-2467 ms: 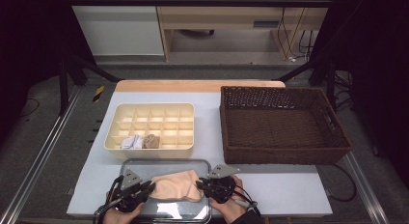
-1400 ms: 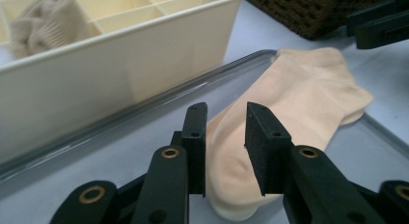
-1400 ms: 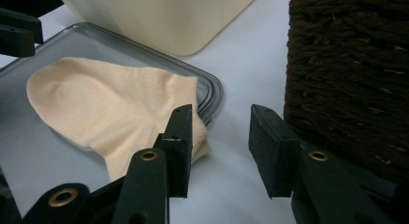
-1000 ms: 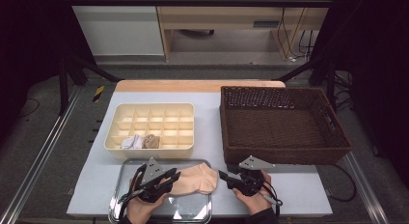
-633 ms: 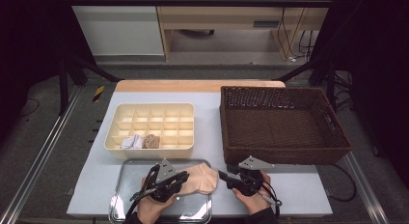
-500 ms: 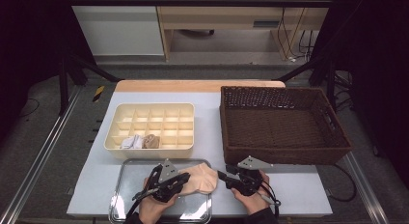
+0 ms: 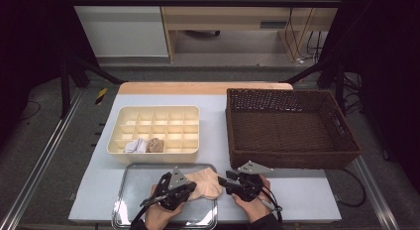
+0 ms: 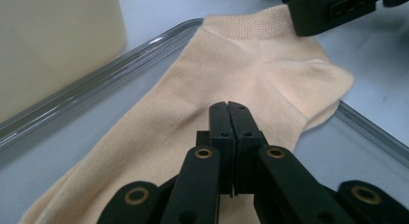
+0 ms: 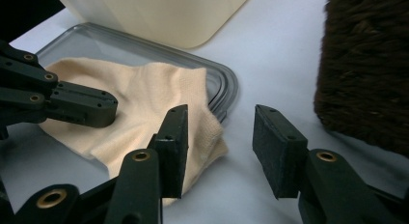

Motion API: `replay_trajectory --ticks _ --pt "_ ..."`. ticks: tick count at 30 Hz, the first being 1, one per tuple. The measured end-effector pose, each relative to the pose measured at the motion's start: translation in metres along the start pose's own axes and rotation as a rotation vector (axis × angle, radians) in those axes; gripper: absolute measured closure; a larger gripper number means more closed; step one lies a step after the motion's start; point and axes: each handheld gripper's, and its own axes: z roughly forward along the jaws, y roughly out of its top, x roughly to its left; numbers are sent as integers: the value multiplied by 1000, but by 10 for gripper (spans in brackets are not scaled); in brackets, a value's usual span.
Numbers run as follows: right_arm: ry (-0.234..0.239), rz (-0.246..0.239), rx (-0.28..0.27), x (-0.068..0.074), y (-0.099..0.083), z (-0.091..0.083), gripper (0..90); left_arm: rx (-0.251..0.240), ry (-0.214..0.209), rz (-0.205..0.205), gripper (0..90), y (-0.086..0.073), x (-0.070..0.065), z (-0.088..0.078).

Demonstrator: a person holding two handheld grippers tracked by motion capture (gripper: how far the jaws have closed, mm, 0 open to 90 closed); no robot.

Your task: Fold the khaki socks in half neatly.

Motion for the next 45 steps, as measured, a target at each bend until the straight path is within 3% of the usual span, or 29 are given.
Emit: replay_trajectory --ticks 7,14,17,25,29,32,35,41,45 --pt "2 -13 54 5 -2 11 637 2 2 -2 886 -1 0 -1" --pt "47 45 71 6 -4 12 781 2 6 -9 889 -1 0 -1" --pt "49 31 79 7 -2 11 804 2 5 -10 889 -1 0 0" --pt "121 -25 13 17 17 -3 810 15 14 -13 888 2 -2 0" --pt "146 -44 5 25 23 -4 810 16 4 -22 882 3 -1 -2" --pt "135 -51 14 26 26 -4 810 -8 -5 -48 876 4 4 -13" --pt "117 -44 34 25 27 -4 809 -39 13 -72 876 2 16 -31" --pt "108 -47 37 27 30 -5 807 -75 137 -117 871 -17 44 -70" --pt "104 -54 36 31 34 -4 806 -70 147 -156 870 -36 51 -78"
